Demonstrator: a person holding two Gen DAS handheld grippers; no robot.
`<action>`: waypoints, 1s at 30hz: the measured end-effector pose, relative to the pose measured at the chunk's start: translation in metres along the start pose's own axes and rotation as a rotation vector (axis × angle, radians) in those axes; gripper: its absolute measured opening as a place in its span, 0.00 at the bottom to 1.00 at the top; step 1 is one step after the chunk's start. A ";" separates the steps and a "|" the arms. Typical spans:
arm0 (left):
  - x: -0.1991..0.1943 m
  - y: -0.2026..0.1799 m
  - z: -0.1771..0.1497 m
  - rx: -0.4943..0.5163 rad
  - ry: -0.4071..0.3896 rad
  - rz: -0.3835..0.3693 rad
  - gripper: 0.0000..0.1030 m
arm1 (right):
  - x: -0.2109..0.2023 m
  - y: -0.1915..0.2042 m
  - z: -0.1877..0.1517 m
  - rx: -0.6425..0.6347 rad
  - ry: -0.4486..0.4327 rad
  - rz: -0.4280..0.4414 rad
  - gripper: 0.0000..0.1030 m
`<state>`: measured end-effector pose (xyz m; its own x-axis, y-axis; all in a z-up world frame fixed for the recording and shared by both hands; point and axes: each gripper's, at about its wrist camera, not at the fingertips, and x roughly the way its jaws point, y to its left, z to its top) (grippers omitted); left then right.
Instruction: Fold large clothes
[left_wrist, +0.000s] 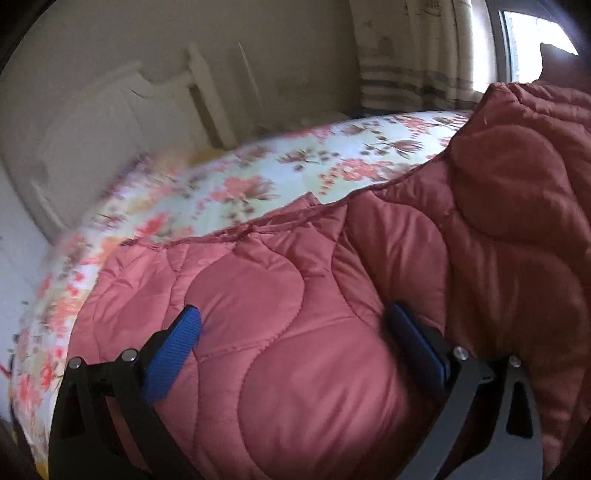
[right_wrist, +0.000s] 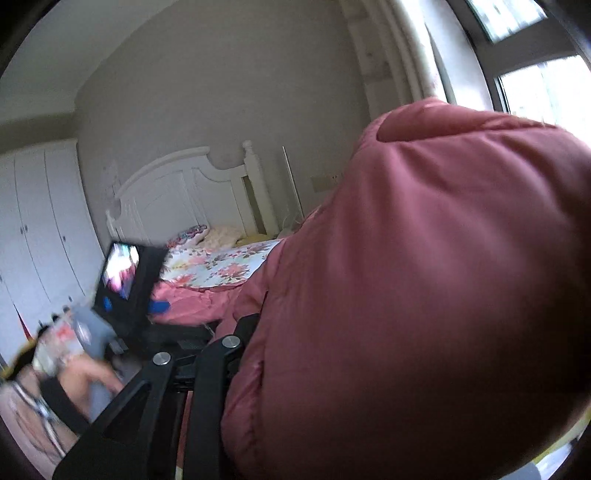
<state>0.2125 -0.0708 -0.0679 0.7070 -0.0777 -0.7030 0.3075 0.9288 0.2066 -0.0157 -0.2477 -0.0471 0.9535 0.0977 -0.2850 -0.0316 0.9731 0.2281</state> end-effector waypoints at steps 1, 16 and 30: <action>-0.004 0.008 0.007 -0.020 -0.011 -0.005 0.98 | 0.000 0.003 0.000 -0.017 -0.003 -0.007 0.32; 0.042 0.006 0.041 0.013 0.021 0.098 0.98 | 0.007 0.046 0.012 -0.270 0.005 -0.049 0.32; -0.055 -0.033 -0.080 0.069 -0.092 0.012 0.98 | 0.000 0.076 0.004 -0.356 0.035 -0.082 0.33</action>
<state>0.1128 -0.0677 -0.0905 0.7654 -0.1029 -0.6353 0.3400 0.9028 0.2634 -0.0170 -0.1748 -0.0260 0.9466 0.0173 -0.3220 -0.0636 0.9890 -0.1338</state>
